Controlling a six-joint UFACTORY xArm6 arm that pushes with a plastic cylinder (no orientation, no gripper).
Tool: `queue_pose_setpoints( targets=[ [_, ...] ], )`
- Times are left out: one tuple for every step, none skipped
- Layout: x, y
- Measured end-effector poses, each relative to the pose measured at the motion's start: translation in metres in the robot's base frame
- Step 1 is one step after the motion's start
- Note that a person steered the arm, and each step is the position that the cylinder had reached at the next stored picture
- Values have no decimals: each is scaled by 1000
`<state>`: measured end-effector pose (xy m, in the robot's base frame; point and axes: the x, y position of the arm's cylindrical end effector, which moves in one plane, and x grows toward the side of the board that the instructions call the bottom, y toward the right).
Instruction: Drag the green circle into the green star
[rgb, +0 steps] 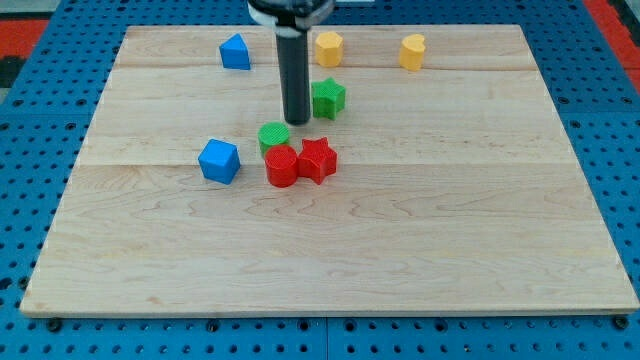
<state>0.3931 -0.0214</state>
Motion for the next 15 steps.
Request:
queue_pose_setpoints(
  targets=[
    [-7, 54],
    [30, 46],
    [37, 48],
    [45, 82],
    [47, 40],
    [17, 49],
    [50, 40],
    [86, 21],
    [91, 33],
    [74, -10],
    [53, -2],
    [56, -9],
    [60, -14],
    [57, -36],
    [49, -56]
  ],
)
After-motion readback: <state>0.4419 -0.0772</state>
